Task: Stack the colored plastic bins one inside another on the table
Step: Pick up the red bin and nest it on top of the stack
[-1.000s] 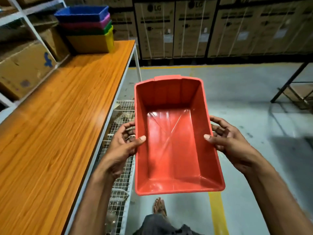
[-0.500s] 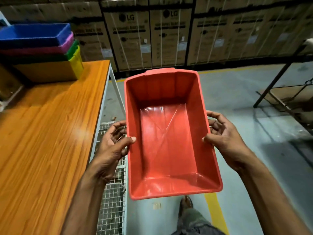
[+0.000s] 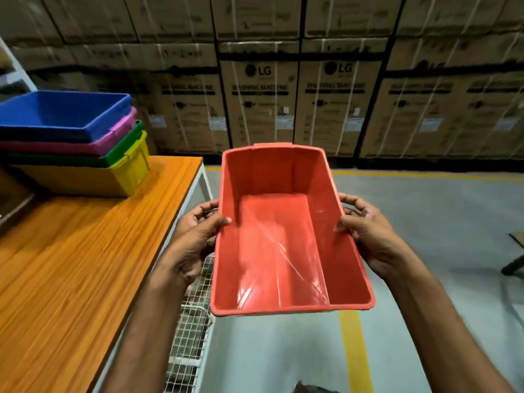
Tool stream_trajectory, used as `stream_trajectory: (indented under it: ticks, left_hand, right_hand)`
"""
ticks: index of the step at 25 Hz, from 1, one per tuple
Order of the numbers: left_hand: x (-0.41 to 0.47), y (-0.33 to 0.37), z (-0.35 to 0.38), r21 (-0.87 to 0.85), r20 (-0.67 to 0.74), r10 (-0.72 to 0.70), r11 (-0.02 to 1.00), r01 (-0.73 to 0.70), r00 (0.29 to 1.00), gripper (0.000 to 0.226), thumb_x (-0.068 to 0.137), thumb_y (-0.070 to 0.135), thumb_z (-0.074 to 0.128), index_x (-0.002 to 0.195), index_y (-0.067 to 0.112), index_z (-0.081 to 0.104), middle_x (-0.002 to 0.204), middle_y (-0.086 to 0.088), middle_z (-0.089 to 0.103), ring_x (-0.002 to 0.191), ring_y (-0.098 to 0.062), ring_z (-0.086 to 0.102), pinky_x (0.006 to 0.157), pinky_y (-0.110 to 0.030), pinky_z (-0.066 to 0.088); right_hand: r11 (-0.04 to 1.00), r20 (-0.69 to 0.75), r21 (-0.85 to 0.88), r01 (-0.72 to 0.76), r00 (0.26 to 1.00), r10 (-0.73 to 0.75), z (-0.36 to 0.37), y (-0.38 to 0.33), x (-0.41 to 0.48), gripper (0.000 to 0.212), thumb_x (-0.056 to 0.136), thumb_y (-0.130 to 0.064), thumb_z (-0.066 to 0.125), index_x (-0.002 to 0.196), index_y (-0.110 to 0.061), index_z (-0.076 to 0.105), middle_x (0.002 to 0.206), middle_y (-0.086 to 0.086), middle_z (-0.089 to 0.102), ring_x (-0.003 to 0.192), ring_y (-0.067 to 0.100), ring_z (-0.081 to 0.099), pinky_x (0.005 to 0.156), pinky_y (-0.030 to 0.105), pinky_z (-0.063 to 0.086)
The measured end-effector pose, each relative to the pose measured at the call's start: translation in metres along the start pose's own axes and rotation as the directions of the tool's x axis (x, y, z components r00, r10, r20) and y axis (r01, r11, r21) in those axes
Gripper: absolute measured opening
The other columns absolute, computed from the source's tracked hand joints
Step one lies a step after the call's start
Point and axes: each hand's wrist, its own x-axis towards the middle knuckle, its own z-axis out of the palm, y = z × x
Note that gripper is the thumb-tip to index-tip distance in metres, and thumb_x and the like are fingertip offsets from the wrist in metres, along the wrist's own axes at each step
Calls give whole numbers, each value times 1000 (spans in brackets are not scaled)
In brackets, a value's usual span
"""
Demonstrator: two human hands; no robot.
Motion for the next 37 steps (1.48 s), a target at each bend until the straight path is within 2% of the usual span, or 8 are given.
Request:
stream_trajectory:
  ticks: [10, 14, 18, 23, 28, 31, 33, 37]
  left_hand:
    - [217, 74, 14, 150, -320, 334, 942, -301, 886, 42, 67, 9, 66, 108, 20, 68, 81, 2, 65, 57, 0, 60, 54, -19, 51]
    - [291, 114, 2, 217, -372, 440, 897, -384, 818, 48, 65, 6, 63, 111, 18, 66, 87, -2, 67, 61, 4, 58, 56, -13, 49]
    - [347, 166, -15, 225, -402, 450, 893, -390, 797, 46, 66, 3, 66, 106, 26, 68, 96, -9, 70, 72, -8, 60, 64, -20, 52]
    - [401, 231, -43, 162, -498, 405, 912, -377, 767, 37, 87, -7, 67, 113, 20, 70, 85, 4, 78, 71, -8, 69, 65, -26, 59]
    - [429, 282, -66, 32, -614, 248, 957, -289, 750, 45, 82, 12, 75, 126, 6, 69, 106, -13, 76, 90, -27, 68, 98, -45, 54]
    - [424, 304, -71, 65, -713, 247, 955, -288, 656, 31, 89, 15, 71, 119, 8, 71, 113, -13, 72, 94, -25, 65, 112, -52, 44]
    - [413, 315, -76, 115, -767, 286, 942, -316, 574, 37, 92, 15, 69, 128, 6, 68, 119, -11, 72, 95, -23, 68, 106, -49, 49]
    - [372, 336, -90, 279, -848, 418, 875, -397, 326, 27, 92, 7, 66, 118, 11, 73, 84, -1, 77, 67, -10, 62, 56, -21, 56]
  right_hand:
    - [944, 213, -178, 278, 948, -239, 83, -80, 260, 64, 83, 24, 51, 117, -29, 62, 104, 10, 63, 72, 11, 59, 56, 16, 52]
    - [921, 274, -141, 362, 909, -315, 133, -112, 346, 67, 80, 23, 53, 121, -29, 64, 110, 19, 63, 86, 19, 55, 66, 27, 54]
    - [918, 344, -100, 383, 879, -330, 176, -156, 419, 67, 81, 24, 54, 119, -29, 66, 107, 20, 62, 90, 25, 53, 78, 46, 49]
    - [939, 535, -3, 344, 794, -289, 250, -209, 519, 63, 78, 24, 55, 115, -25, 71, 100, 7, 72, 83, 23, 65, 71, 36, 54]
    - [994, 763, -39, 101, 646, -35, 341, -252, 613, 61, 60, 5, 66, 120, -5, 72, 84, 10, 74, 68, 25, 52, 62, 33, 43]
    - [989, 897, -114, 95, 438, 62, 390, -273, 637, 67, 63, -1, 59, 129, 5, 63, 101, 23, 65, 77, 30, 56, 71, 35, 50]
    - [989, 934, -83, 124, 354, 34, 421, -283, 634, 60, 66, 1, 58, 125, 7, 64, 100, 23, 65, 76, 28, 61, 71, 33, 54]
    - [988, 958, 53, 143, 273, -91, 483, -288, 607, 52, 80, 19, 53, 127, 1, 67, 83, 9, 74, 59, 12, 67, 56, 22, 56]
